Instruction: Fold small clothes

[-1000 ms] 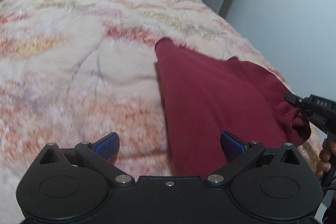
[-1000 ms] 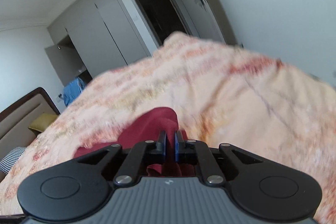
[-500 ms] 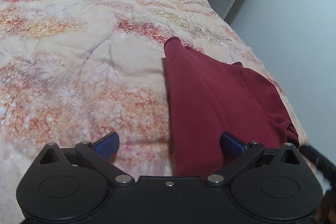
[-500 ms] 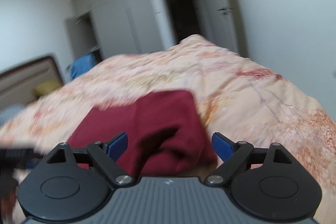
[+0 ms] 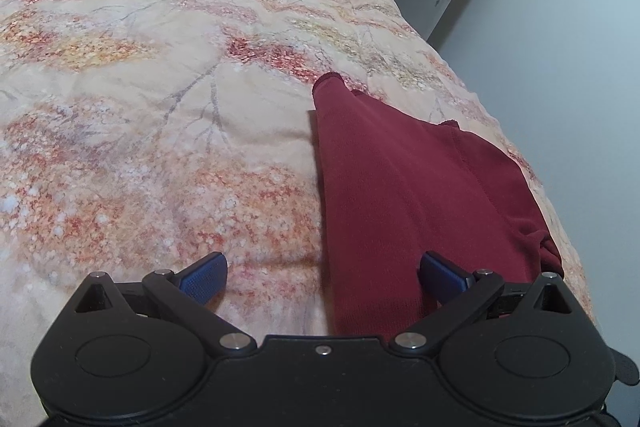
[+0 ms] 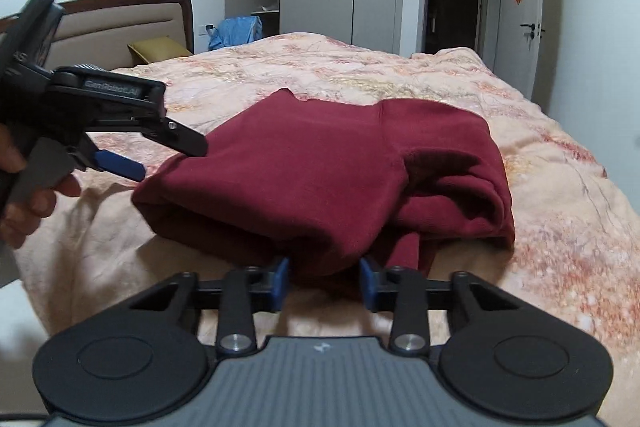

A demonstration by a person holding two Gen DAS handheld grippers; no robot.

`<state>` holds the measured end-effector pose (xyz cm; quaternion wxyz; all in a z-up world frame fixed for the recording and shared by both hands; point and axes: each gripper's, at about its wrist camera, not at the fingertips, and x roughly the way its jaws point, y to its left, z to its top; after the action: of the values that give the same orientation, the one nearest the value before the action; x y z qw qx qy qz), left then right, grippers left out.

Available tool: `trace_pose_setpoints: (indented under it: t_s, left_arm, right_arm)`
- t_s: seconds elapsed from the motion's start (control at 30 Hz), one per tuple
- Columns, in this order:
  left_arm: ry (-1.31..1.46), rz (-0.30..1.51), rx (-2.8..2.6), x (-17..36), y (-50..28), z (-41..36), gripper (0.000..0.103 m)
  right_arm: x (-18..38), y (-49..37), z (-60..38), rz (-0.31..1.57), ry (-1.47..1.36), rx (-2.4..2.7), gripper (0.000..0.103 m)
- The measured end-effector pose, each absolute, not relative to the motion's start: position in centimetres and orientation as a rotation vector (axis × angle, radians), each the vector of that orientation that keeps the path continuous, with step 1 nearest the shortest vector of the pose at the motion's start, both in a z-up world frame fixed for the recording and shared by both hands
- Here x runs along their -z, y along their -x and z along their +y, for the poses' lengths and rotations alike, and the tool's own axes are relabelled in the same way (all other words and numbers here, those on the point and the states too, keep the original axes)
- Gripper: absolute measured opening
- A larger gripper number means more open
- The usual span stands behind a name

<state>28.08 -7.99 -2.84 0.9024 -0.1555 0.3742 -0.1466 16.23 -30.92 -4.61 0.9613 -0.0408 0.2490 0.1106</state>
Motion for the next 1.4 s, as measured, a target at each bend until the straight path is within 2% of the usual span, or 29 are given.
trace_pose_setpoints:
  t_s: [0.03,0.17,0.23,0.4,0.47,0.5,0.53,0.57,0.6,0.7,0.83,1.17,1.4]
  left_arm:
    - [0.322,0.773,0.302,2.8,-28.0,-7.9,0.102]
    - [0.322,0.768,0.305,2.8,-28.0,-7.9,0.102]
    - [0.321,0.777,0.301,3.1,-28.1,-8.1,0.102]
    - [0.315,0.786,0.298,3.5,-28.0,-8.3,0.102]
    - [0.314,0.786,0.298,3.6,-28.0,-8.3,0.102]
    - [0.314,0.788,0.296,3.7,-28.1,-8.3,0.102]
    - [0.312,0.787,0.296,3.7,-28.1,-8.3,0.102]
    - [0.310,0.786,0.296,3.8,-28.1,-8.4,0.102]
    - [0.309,0.786,0.295,3.8,-28.1,-8.3,0.102]
    - [0.310,0.785,0.294,3.8,-28.1,-8.3,0.102]
    - [0.306,0.785,0.293,3.8,-28.1,-8.4,0.102]
    - [0.304,0.792,0.285,3.9,-28.1,-8.5,0.102]
    - [0.300,0.795,0.285,3.8,-28.1,-8.5,0.102]
  right_arm:
    - [4.4,-16.2,-30.7,0.490,0.104,-0.214,0.017]
    - [3.5,-14.8,-29.8,0.404,0.353,-0.137,0.014]
    - [3.8,-14.4,-29.4,0.405,0.456,-0.115,0.008]
    - [5.5,-14.8,-30.5,0.490,0.385,-0.093,0.008]
    - [5.5,-14.5,-30.9,0.495,0.353,-0.085,0.012]
    - [5.4,-14.4,-31.2,0.497,0.334,-0.077,0.018]
    - [5.4,-14.2,-31.6,0.499,0.318,-0.071,0.035]
    - [5.3,-13.9,-31.9,0.496,0.307,-0.063,0.044]
    - [5.3,-13.5,-32.5,0.489,0.300,-0.051,0.058]
    - [4.6,-12.8,-33.7,0.456,0.265,-0.004,0.066]
    - [3.3,-14.0,-35.0,0.381,0.198,0.055,0.092]
    - [0.5,-20.5,-36.9,0.326,0.124,0.049,0.103]
    - [1.4,-26.4,-39.8,0.463,-0.084,0.025,0.103]
